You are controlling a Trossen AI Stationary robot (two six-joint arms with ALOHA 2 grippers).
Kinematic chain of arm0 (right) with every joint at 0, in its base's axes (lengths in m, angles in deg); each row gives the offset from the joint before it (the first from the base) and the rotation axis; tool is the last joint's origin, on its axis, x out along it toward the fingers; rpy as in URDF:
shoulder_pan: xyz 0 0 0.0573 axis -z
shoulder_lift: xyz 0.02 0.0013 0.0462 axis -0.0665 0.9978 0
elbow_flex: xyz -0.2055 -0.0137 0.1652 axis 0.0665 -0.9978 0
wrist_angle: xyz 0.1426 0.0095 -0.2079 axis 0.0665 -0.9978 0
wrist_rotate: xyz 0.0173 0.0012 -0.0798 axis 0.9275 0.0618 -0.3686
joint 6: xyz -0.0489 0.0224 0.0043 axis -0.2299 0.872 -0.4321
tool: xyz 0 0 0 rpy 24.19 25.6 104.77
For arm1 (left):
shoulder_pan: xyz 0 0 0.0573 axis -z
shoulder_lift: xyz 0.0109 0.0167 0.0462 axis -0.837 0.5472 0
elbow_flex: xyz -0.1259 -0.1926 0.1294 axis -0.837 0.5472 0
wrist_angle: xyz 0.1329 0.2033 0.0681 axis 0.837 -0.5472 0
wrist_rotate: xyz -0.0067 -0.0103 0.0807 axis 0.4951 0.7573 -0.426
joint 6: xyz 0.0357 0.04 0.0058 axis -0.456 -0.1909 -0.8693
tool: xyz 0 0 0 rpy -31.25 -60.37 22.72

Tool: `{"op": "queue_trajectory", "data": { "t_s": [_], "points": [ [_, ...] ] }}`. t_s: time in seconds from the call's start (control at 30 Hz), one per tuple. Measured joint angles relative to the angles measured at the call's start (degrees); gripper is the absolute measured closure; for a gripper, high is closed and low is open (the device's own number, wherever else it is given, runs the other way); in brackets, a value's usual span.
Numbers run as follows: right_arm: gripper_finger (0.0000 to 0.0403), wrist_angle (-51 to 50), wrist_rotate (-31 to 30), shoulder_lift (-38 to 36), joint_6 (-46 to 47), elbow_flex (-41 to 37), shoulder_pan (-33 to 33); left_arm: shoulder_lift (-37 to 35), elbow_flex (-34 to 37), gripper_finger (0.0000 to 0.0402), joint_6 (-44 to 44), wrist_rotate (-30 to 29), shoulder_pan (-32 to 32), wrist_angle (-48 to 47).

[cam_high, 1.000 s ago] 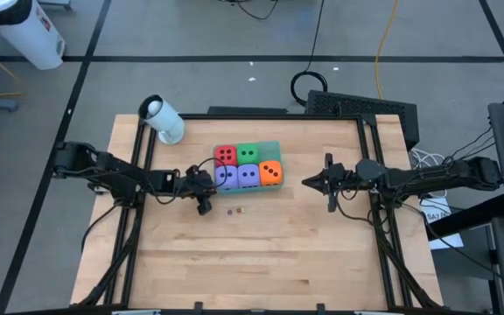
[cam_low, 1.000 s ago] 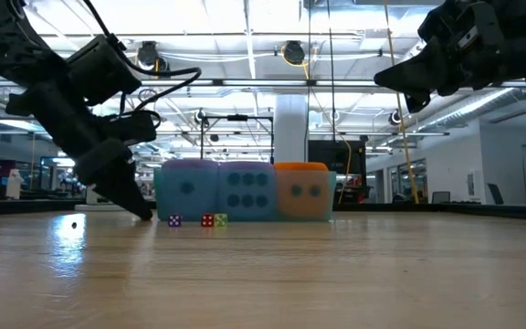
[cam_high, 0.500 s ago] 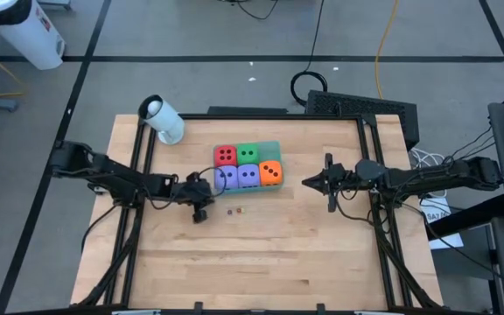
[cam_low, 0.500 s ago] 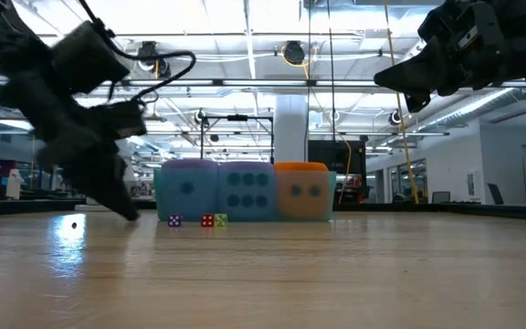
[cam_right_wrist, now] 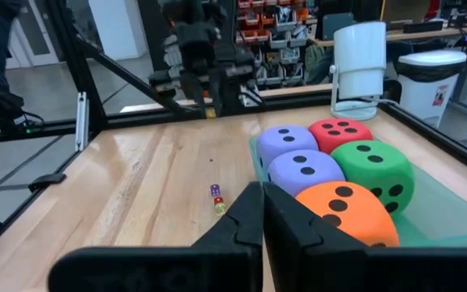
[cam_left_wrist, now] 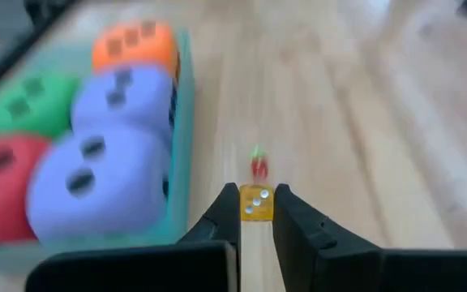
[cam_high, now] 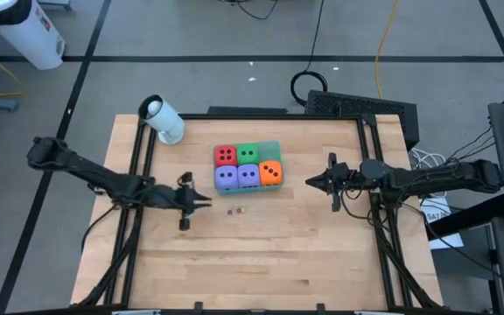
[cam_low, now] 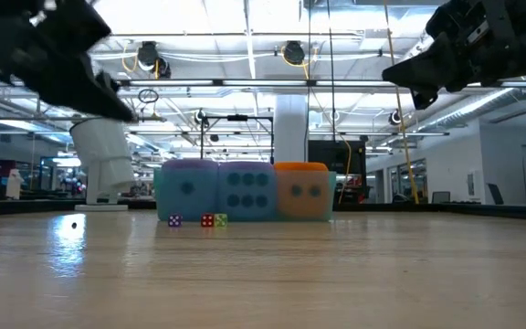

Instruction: Pick & Place Dice

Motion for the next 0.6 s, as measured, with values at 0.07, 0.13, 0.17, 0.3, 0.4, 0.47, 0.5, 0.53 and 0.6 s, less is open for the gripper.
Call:
{"op": "queue_trajectory", "data": {
  "t_s": [0.07,0.13,0.17,0.3,0.4,0.47,0.5,0.53,0.6],
  "points": [
    [0.0403,-0.82,-0.05,-0.71,-0.02,0.0,0.0,-4.07,-0.02,0.0364,-1.77,-1.45,1.23,-0.41],
    [0.0403,-1.2,-0.07,-1.04,-0.02,0.0,0.0,-8.02,-0.06,0.0366,-3.63,-3.05,2.15,-1.38],
    [0.0403,-1.14,-0.09,-1.08,-0.03,0.0,0.0,-10.02,-0.09,0.0368,-4.65,-4.01,2.55,-2.1],
    [0.0403,-1.14,-0.13,-1.08,-0.33,0.0,0.0,-16.78,-0.11,0.0368,-8.84,-7.82,2.91,-4.3],
    [0.0403,-0.84,-0.15,-1.08,-0.88,0.0,0.0,-20.09,-0.11,0.0364,-12.42,-9.65,1.95,-4.59],
    [0.0403,-0.27,-0.15,-1.08,-0.92,0.0,-0.01,-21.74,-0.11,0.0365,-14.15,-9.68,1.0,-4.42],
    [0.0403,-0.2,-0.15,-1.08,-0.93,0.0,0.0,-22.39,-0.11,0.0367,-14.72,-9.66,0.54,-4.36],
    [0.0403,-0.24,-0.15,-1.08,-0.93,0.0,-0.02,-22.95,-0.11,0.0368,-15.09,-9.62,-0.04,-4.52],
    [0.0403,-0.24,-0.15,-1.08,-0.95,0.0,0.0,-23.62,-0.11,0.0368,-15.45,-9.62,-1.08,-4.57]
  ]
}}
